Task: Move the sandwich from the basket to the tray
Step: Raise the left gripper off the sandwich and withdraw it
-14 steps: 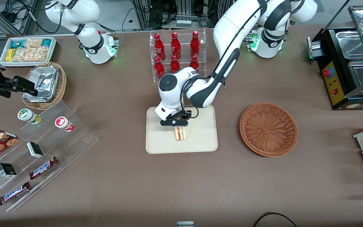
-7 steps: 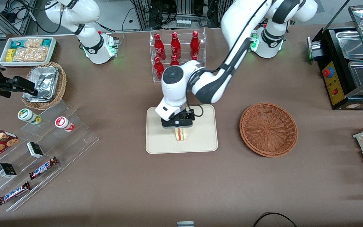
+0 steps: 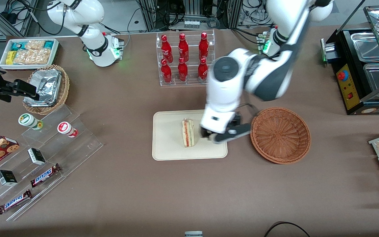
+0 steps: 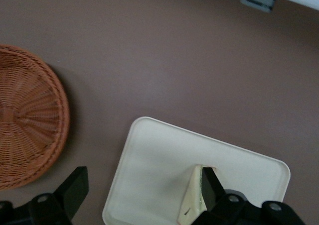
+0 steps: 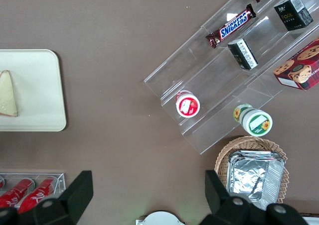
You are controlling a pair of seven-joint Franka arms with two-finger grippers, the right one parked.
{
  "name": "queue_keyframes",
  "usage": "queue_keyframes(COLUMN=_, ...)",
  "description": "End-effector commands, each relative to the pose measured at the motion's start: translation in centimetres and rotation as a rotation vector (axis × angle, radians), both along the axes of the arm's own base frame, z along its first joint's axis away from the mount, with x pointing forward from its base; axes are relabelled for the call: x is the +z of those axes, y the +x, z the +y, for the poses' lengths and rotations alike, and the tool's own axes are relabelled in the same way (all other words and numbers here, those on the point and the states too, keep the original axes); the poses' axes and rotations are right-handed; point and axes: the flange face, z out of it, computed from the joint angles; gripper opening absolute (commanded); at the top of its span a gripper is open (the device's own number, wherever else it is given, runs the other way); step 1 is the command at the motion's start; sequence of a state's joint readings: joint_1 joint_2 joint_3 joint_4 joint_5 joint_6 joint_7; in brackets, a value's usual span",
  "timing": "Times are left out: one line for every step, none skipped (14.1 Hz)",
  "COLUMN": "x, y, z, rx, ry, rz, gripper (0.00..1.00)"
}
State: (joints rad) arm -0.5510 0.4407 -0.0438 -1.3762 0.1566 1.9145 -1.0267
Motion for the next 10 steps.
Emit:
queue_keyframes(x=3.8, y=-1.2, z=7.7, rx=0.028, ry=0.031, rz=0.041, gripper=1.0)
queue_keyframes(x=4.6, y=-1.2, z=10.2, rx=0.024, ry=0.048, rz=0.062, gripper=1.0)
queue_keyframes(x=5.6, y=-0.7, z=13.2, rx=0.017, ry=0.056, rz=0.069, gripper=1.0)
queue_keyframes(x=6.4, y=-0.4, z=15.8, rx=-0.008, ry=0.058, rz=0.083, gripper=1.0)
queue_keyframes(x=7.4, y=-0.5, z=18.2, rx=-0.043, ry=0.04, rz=0.112, gripper=1.0)
queue_keyframes(x=8.0, y=-0.4, z=20.9, rx=-0.062, ry=0.025, rz=0.14, gripper=1.0)
queue_keyframes(x=8.9, y=-0.5, z=23.4, rx=-0.094, ry=0.017, rz=0.16, gripper=1.0)
queue_keyframes(x=9.7, y=-0.9, z=25.5, rx=-0.133, ry=0.007, rz=0.181, gripper=1.0)
queue_keyframes(x=10.5, y=-1.3, z=27.6, rx=-0.173, ry=-0.009, rz=0.198, gripper=1.0)
queue_keyframes(x=11.4, y=-1.7, z=29.8, rx=-0.211, ry=-0.015, rz=0.209, gripper=1.0)
